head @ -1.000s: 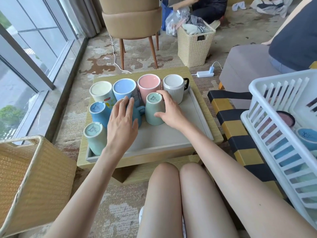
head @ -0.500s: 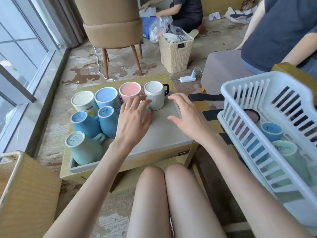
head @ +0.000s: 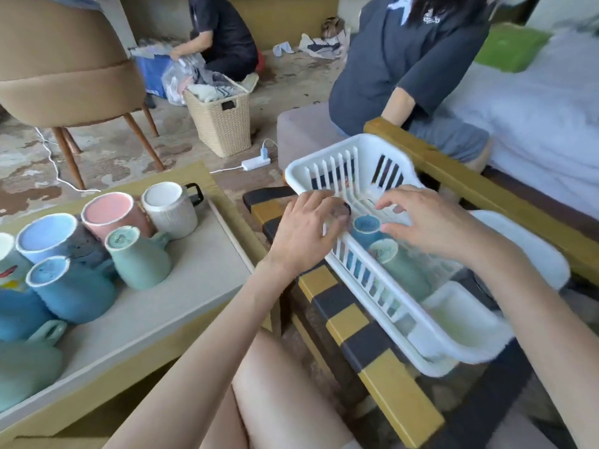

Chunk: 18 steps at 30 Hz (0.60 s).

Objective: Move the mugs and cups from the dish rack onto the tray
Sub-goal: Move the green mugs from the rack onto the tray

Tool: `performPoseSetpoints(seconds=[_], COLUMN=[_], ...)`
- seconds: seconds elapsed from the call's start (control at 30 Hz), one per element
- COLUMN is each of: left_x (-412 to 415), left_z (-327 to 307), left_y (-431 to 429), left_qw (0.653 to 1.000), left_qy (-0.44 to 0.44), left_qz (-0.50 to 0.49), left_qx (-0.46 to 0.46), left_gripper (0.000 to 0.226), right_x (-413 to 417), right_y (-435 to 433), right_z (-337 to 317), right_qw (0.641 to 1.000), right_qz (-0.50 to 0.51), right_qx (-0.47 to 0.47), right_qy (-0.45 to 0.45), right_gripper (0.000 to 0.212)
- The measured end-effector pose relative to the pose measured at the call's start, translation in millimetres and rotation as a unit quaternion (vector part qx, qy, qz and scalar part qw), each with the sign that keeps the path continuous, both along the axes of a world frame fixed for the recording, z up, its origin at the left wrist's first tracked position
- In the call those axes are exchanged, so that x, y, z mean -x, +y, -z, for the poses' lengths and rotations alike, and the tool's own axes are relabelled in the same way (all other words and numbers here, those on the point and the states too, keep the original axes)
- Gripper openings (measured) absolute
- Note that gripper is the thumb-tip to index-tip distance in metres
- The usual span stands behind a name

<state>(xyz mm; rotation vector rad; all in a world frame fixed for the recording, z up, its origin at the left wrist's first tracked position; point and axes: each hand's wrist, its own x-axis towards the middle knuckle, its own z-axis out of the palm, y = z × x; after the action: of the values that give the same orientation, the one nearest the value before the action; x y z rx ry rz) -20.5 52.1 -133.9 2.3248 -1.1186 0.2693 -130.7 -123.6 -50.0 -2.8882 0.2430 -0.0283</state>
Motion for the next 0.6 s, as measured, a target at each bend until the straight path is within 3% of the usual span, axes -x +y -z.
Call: performPoseSetpoints(seconds=[0.1, 0.27, 0.4, 0.6], left_x=[1, 0, 0, -2], left_z=[13, 22, 28, 32], left_y=[-11, -12, -12, -10], left_qw=[1.0, 1.0, 0.999, 0.999], left_qy=[0.023, 0.02, 0.013, 0.031], left_qz=[0.001, -0.006, -0.007, 0.005], left_qx=[0.002, 0.023, 0.034, 0.04], left_gripper=[0.038, 0.047, 0.043, 0.045], right_x=[-3, -3, 3, 12], right_y=[-17, -16, -8, -4], right_z=[8, 13, 23, 35], right_qw=[0.992, 0.975, 0.978, 0.986], right_qz=[0.001, -0.027, -0.014, 0.008], right_qx=[-0.013, -0.055, -0.038, -0.049], right_qy=[0.128, 0.212, 0.202, 0.16], right_gripper=[0.046, 0.072, 0.078, 0.063])
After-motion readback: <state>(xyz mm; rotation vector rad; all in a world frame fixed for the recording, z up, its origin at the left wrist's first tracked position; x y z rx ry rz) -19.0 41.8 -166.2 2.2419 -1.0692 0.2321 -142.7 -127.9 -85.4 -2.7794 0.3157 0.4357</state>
